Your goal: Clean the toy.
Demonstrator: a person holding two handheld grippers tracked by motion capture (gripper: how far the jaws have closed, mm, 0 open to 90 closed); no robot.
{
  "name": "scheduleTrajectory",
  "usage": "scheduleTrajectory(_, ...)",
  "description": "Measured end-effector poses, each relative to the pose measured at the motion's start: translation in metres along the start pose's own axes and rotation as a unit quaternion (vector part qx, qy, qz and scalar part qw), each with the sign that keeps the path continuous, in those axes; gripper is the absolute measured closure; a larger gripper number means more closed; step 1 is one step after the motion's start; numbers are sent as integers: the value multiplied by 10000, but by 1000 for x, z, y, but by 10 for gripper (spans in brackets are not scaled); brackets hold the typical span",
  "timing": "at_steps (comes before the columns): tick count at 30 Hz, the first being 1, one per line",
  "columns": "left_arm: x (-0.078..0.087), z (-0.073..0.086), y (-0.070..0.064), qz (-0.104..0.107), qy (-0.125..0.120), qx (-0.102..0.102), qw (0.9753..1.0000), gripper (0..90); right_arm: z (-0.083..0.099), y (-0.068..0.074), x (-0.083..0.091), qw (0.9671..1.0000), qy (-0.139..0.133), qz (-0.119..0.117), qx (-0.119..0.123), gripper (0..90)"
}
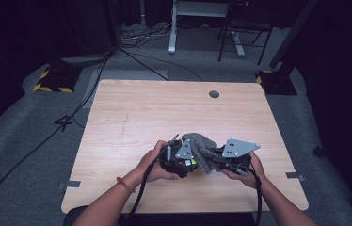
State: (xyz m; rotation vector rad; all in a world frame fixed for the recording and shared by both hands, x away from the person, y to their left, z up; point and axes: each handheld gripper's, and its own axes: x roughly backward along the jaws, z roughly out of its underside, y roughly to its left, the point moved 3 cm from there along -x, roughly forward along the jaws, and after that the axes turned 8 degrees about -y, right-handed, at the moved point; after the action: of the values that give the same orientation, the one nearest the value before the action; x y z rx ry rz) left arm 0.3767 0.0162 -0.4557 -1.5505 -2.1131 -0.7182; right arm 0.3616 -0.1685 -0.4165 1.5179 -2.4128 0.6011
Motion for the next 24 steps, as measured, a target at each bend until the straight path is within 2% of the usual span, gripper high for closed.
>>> scheduleTrajectory(1,-7,0,-3,-15,155,-71,9999,339,-2,2,0,10000,-2,-37,61,781)
scheduleTrajectory(3,-11,0,-5,47,157,-70,9998,339,-4,6,-1,9999,-19,-112,91,781)
scheduleTrajectory(5,-17,-3,-10,116,194,-115,9997,339,-9,18,-5,9993,23,-219,287,777)
scheduleTrajectory(7,-19,-4,-12,187,126,-99,9997,339,-12,23,-8,9991,-19,-289,307,776)
scheduleTrajectory(10,-20,-4,-13,194,106,-78,9997,339,-13,25,-10,9990,-16,-252,362,774)
scheduleTrajectory(11,-20,-4,-13,191,94,-50,9998,339,-13,24,-11,9990,12,-175,423,772)
scheduleTrajectory(12,-19,-4,-12,217,99,-34,9997,339,-12,21,-13,9989,52,31,459,771)
scheduleTrajectory(15,-18,-4,-12,221,115,-65,9997,339,-9,13,-14,9988,108,227,425,773)
scheduleTrajectory(21,-13,-3,-9,185,124,-89,9997,339,1,-3,-7,9990,155,361,211,777)
scheduleTrajectory(23,-6,-4,-5,134,-6,-48,9999,339,3,-6,-5,9988,181,407,184,777)
scheduleTrajectory(24,-3,-4,-4,133,-60,-2,9999,339,8,-11,-3,9989,200,416,84,777)
